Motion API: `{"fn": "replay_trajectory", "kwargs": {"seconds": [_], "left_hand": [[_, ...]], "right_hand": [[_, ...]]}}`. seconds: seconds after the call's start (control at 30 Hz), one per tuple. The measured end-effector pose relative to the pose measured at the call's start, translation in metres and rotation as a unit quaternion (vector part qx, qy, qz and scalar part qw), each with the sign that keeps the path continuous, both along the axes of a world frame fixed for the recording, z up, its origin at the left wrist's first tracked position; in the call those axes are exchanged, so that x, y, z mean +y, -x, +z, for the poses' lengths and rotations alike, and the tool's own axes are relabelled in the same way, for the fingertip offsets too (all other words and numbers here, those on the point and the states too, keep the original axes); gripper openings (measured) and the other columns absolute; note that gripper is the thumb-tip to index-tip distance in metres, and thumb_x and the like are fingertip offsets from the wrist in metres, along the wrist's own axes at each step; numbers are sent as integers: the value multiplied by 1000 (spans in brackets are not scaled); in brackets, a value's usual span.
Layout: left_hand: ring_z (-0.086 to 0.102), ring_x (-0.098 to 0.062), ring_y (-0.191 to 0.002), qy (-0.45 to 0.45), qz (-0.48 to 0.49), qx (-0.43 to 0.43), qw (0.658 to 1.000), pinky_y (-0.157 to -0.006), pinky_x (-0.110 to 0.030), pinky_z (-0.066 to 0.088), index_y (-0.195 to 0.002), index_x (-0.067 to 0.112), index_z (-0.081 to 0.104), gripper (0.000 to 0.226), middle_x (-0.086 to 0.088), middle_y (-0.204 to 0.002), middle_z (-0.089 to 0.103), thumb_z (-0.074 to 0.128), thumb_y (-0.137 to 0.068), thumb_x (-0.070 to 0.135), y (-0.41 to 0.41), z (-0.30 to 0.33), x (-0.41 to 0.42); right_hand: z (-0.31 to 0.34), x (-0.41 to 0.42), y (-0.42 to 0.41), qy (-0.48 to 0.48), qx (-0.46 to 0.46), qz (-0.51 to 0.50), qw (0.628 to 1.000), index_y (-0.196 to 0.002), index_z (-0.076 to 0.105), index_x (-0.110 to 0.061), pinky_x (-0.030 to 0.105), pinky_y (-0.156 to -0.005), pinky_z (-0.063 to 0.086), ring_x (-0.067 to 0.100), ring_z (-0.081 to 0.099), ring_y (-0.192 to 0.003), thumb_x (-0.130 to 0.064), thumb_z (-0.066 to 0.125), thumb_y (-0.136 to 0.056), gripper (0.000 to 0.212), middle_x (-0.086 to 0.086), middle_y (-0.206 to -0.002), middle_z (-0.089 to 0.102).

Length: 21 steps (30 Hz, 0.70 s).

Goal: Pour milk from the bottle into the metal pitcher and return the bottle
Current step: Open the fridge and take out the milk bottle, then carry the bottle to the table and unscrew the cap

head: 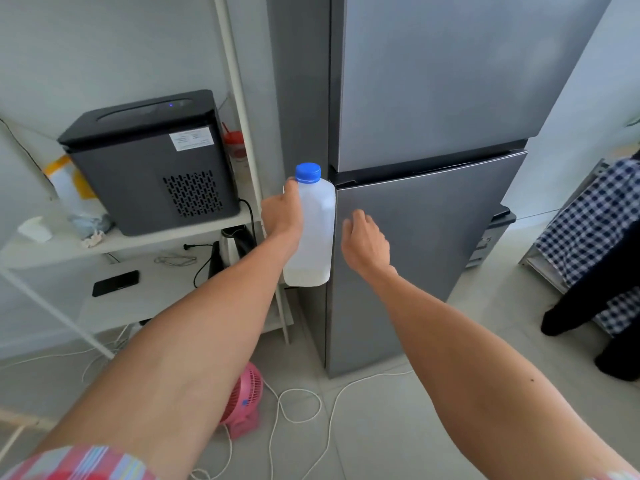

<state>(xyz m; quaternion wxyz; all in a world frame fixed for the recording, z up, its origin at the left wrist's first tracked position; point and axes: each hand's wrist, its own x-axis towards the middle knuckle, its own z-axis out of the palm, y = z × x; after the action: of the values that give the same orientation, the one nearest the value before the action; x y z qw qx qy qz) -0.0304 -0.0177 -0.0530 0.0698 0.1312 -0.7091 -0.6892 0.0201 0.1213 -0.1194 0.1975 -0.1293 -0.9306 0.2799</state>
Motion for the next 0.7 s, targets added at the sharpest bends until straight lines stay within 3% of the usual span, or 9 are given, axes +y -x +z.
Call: {"fn": "replay_trajectory", "kwargs": {"seconds": [0.1,0.2,0.27,0.33,0.47,0.57,0.7], "left_hand": [[38,-20,-53,-3,-18,4,1000,-56,-32,32,-52,20,33,47,3,-52,41,58,-73,55,-8,6,2],[42,-22,-55,-13,-35,11,999,-56,-32,35,-52,18,38,49,0,-54,45,57,-69,60,-16,11,8],[39,-21,-54,-21,-53,18,998,-54,-31,33,-57,16,38,51,-3,-56,42,57,-68,62,-22,13,14],[38,-20,-53,-13,-73,16,997,-53,-30,33,-61,15,40,53,-2,-57,42,55,-66,66,-29,15,20],[43,-21,-51,-19,-123,14,992,-53,-29,36,-53,18,41,51,2,-53,47,55,-65,66,-43,17,36],[48,-22,-54,-17,-163,16,986,-56,-28,39,-53,17,45,51,1,-56,52,56,-71,64,-57,17,53],[47,-20,-54,-17,-234,20,972,-56,-31,39,-55,17,42,52,0,-57,49,54,-77,63,-85,15,83]], "right_hand": [[-3,-9,-11,253,-134,-28,958,-105,55,-11,46,-83,50,36,59,-97,-49,29,-99,47,7,-104,61],[-3,-17,-26,497,-204,-10,844,-116,65,-15,39,-74,61,31,72,-94,-60,29,-97,61,7,-105,74],[-3,-17,-35,603,-192,5,774,-115,67,-22,45,-76,63,30,75,-92,-64,29,-98,59,6,-100,78],[-4,-13,-42,632,-178,3,754,-115,67,-25,48,-75,63,31,74,-93,-66,31,-98,58,6,-97,79],[-4,1,-65,641,-144,-41,753,-113,68,-23,46,-66,64,32,75,-89,-67,36,-96,57,8,-98,78],[-6,13,-85,636,-109,-86,759,-110,69,-22,50,-74,64,33,74,-90,-66,40,-93,55,9,-101,76],[-9,31,-125,636,-50,-161,753,-107,70,-21,47,-66,64,32,74,-83,-64,46,-90,52,8,-95,75]]}}
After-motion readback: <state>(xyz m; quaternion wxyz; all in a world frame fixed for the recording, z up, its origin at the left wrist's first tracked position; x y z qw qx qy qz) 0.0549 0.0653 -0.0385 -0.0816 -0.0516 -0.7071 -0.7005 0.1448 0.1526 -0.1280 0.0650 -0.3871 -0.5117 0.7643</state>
